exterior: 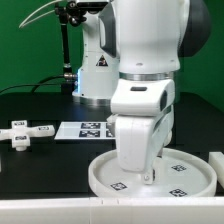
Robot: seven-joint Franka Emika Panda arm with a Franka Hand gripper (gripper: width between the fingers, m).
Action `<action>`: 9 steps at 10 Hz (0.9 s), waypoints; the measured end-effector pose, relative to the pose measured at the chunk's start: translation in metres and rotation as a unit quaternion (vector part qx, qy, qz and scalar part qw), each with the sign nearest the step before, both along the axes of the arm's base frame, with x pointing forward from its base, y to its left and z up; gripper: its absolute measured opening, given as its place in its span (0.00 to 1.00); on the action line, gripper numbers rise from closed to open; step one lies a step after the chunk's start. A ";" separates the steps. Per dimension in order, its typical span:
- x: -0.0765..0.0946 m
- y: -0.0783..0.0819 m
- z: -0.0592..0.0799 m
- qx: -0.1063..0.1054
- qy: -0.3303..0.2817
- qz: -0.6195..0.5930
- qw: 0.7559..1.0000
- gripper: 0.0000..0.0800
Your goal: Assemble round table
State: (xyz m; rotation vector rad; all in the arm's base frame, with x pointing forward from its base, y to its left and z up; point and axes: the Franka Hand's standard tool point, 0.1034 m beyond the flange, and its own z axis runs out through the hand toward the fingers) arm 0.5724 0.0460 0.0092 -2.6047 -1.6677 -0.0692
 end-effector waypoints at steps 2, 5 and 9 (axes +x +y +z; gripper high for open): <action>0.001 0.002 0.000 -0.001 0.001 0.002 1.000 0.51; 0.002 0.002 0.000 -0.001 0.004 0.004 1.000 0.51; 0.000 -0.010 0.008 -0.004 0.002 0.000 1.000 0.78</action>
Offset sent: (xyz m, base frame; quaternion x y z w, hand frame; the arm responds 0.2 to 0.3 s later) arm 0.0000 0.0000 0.0000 0.0000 0.0000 0.0000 1.0000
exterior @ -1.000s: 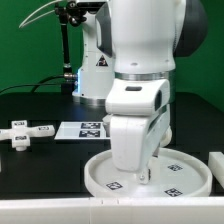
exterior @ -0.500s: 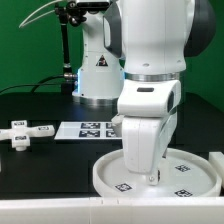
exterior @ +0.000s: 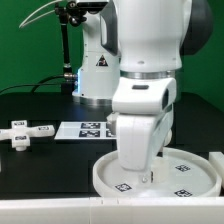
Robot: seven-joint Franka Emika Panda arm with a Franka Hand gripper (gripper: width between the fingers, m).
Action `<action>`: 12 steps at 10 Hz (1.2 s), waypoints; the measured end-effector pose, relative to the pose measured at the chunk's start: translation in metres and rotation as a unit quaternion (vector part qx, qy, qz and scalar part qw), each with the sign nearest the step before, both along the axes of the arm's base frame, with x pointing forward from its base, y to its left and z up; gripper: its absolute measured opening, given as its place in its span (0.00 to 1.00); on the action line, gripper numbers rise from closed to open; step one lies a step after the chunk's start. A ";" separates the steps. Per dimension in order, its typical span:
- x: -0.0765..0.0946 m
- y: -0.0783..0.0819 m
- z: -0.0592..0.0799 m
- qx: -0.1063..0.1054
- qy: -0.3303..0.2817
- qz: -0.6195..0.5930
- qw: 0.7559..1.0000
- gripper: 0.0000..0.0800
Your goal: Assemble round table
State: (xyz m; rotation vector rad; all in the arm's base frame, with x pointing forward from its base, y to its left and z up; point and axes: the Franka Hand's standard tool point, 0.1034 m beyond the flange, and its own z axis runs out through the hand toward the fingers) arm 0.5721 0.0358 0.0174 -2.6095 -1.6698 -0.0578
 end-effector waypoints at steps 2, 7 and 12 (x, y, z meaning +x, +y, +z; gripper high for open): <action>-0.018 -0.005 0.011 -0.004 0.001 -0.020 1.000 0.81; -0.060 0.031 0.042 -0.005 -0.009 -0.172 0.985 0.81; -0.061 0.036 0.040 -0.003 -0.006 -0.202 0.979 0.81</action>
Offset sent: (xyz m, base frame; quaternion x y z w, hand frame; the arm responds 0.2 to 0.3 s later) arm -0.0459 -0.0056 0.0292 -0.0629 -0.0432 0.1513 0.9856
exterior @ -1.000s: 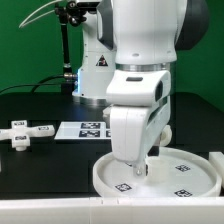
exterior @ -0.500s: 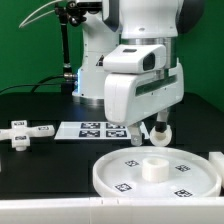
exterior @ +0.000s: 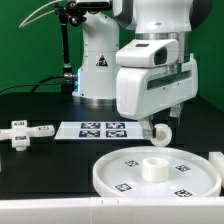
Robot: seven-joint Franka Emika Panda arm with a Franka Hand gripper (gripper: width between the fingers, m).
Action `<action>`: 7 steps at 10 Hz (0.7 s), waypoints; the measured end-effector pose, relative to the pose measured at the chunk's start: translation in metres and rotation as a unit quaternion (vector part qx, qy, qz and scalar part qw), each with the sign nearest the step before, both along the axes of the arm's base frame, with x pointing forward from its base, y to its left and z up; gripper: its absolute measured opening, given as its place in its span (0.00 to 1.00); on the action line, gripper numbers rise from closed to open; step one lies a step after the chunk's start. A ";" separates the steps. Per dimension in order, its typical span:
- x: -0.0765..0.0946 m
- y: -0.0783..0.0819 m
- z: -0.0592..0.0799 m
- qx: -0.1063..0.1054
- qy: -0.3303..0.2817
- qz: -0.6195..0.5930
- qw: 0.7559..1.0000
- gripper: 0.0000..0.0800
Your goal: Assemble round table
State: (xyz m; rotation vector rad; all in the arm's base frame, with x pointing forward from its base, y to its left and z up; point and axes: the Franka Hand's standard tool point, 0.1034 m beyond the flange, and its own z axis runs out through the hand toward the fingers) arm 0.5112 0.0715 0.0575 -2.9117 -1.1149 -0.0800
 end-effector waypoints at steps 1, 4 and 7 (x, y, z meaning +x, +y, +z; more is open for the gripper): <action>-0.001 0.000 0.000 0.006 0.000 -0.056 0.998 0.81; -0.020 0.004 -0.005 0.023 0.018 -0.251 0.968 0.81; -0.024 0.008 -0.006 0.035 0.031 -0.364 0.930 0.81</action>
Offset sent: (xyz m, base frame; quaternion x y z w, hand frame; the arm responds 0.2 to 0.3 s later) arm -0.0277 -0.0060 -0.0037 0.0091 -0.0313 0.2725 0.9616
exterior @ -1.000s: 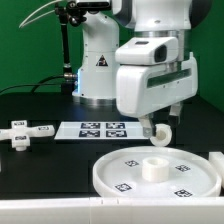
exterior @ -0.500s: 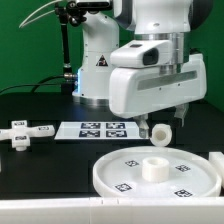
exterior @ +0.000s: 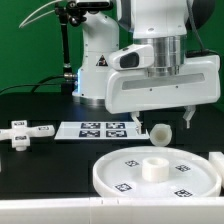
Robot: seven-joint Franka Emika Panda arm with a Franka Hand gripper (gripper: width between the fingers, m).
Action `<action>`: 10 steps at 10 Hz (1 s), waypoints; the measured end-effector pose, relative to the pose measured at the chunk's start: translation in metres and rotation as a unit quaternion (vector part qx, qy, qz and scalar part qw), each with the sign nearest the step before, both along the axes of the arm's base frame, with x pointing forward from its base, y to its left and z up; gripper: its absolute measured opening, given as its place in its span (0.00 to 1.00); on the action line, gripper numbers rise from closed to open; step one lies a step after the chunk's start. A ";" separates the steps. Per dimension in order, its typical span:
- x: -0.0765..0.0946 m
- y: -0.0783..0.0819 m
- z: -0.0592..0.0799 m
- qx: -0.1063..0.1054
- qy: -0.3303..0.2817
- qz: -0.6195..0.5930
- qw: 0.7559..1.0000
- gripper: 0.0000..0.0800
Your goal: Assemble round table
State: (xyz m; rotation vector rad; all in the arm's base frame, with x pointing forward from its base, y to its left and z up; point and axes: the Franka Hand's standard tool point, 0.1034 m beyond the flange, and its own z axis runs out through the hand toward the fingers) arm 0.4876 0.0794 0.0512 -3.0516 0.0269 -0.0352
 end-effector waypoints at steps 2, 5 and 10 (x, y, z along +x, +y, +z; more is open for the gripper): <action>-0.001 0.003 0.000 0.008 0.007 -0.068 0.998 0.81; -0.008 -0.002 -0.005 0.021 0.029 -0.212 0.977 0.81; -0.017 0.003 -0.013 0.027 0.056 -0.278 0.959 0.81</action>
Offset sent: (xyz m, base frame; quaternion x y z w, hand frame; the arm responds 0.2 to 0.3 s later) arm -0.0116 -0.0258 -0.0101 -0.0304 -0.0129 0.2319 0.9722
